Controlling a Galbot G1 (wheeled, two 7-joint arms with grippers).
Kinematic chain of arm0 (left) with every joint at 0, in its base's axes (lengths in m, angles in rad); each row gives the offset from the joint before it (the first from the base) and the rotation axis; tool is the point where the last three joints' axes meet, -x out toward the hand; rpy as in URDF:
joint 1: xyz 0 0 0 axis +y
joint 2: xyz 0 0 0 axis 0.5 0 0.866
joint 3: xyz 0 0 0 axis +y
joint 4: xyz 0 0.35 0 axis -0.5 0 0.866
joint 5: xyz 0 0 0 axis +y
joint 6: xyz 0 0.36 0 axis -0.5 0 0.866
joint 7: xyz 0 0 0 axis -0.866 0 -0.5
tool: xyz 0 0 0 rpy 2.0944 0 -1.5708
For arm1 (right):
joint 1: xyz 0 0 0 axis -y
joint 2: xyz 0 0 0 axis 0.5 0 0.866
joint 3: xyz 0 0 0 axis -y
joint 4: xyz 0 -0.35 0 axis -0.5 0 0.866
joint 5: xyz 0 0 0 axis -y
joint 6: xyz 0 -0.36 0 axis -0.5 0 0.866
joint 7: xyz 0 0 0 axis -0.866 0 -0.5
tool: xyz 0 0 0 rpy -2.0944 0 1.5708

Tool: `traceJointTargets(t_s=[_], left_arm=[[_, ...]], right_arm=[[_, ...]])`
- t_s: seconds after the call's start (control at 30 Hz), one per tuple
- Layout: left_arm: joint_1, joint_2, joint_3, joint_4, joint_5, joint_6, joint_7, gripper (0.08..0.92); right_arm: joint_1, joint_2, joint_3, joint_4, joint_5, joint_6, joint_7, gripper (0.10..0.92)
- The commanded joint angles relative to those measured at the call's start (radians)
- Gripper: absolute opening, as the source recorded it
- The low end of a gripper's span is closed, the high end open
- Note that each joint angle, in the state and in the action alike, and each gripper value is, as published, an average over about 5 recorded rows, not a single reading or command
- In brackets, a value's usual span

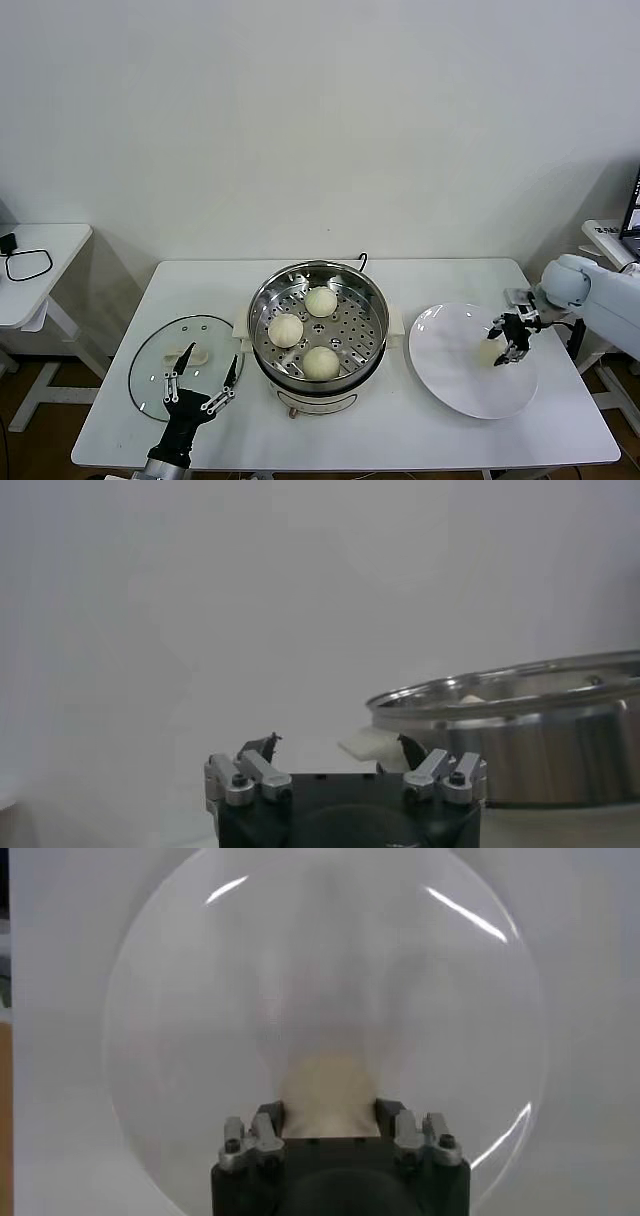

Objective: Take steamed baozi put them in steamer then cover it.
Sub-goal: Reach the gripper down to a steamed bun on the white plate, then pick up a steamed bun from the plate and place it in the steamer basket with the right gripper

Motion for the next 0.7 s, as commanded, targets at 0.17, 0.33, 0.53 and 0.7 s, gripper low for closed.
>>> traceJointTargets(t_s=[0.17,0.33,0.53,0.7], left_arm=[[-0.01,0.01,0.006,0.005,0.002,0.004,0.0,0.823],[-0.014,0.011,0.013,-0.001,0.003,0.011,-0.001,0.823],[-0.015,0.008,0.024,-0.008,0.006,0.013,-0.002,0.823],[-0.017,0.008,0.026,-0.007,0.006,0.011,-0.003,0.823]], right_arm=[[0.683,0.111,-0.437,0.29,0.259,-0.092,-0.206,0.613],[0.814,0.238,-0.477,0.409,0.415,-0.155,-0.169,0.603],[0.818,0.348,-0.475,0.498,0.516,-0.201,-0.085,0.602],[0.746,0.393,-0.476,0.521,0.524,-0.226,-0.018,0.608]])
